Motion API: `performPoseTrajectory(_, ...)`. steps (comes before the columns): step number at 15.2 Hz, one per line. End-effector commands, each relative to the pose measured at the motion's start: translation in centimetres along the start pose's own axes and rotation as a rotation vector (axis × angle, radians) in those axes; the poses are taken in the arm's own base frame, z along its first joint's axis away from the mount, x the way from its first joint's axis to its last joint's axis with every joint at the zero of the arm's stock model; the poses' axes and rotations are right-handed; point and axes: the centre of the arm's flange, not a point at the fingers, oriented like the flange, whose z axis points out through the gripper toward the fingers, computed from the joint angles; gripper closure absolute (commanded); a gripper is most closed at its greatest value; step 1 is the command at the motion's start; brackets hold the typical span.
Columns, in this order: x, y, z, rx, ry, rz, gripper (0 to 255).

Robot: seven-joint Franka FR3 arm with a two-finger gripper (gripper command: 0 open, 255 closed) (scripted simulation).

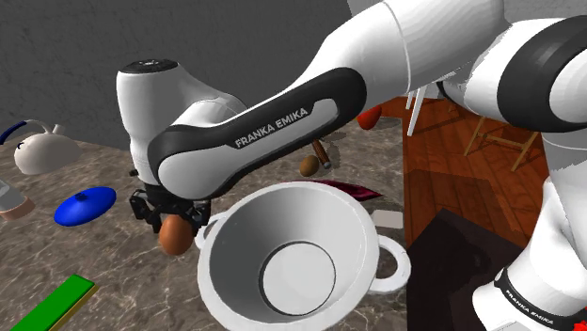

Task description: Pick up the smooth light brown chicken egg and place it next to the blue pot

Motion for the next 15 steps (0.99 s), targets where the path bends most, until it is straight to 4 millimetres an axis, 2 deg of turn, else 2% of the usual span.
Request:
performPoseTrajectory(1,-0.2,1.0,2.0,-0.048,-0.006,-0.001,255)
performPoseTrajectory(11,-0.2,2.2,7.0,-0.048,-0.006,-0.001,255)
performPoseTrajectory(15,-0.2,2.2,7.0,-0.048,-0.006,-0.001,255)
